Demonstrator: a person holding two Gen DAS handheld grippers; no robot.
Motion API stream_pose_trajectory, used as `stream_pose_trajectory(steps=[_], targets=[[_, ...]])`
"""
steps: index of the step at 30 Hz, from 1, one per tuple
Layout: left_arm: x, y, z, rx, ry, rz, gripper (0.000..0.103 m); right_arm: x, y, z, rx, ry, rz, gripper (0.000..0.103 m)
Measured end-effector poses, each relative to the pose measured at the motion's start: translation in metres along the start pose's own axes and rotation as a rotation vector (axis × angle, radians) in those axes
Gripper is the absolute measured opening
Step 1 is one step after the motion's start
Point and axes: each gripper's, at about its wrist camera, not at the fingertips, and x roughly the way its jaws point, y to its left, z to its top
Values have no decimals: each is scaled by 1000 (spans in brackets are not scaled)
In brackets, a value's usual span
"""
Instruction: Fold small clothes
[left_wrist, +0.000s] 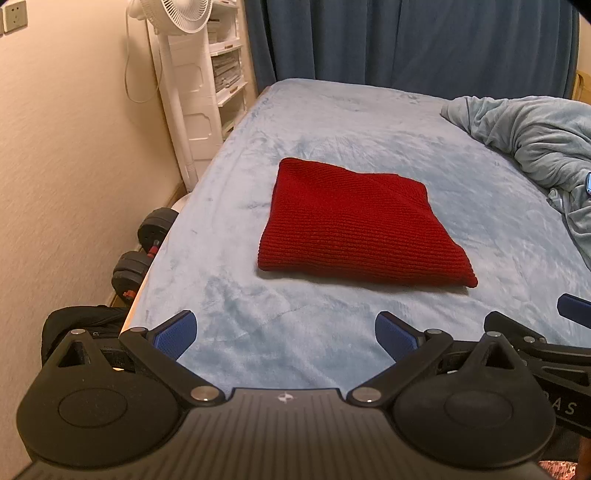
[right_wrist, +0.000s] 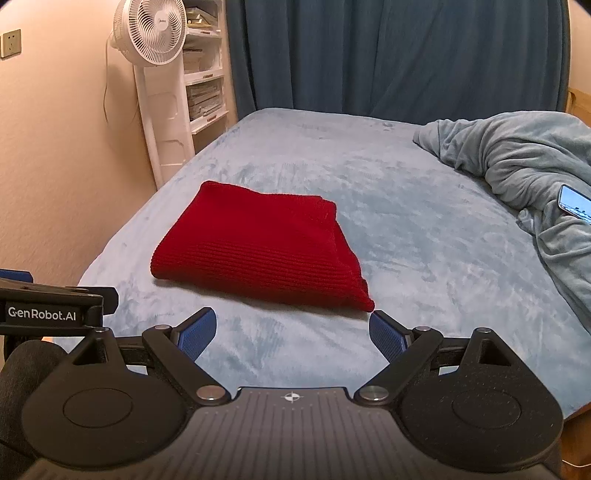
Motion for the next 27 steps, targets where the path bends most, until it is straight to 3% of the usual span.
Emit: stream_pose_trajectory(steps=[27], targets=[[-3, 1, -1, 20, 2, -1, 103, 1, 0, 1, -5, 15, 12, 92]])
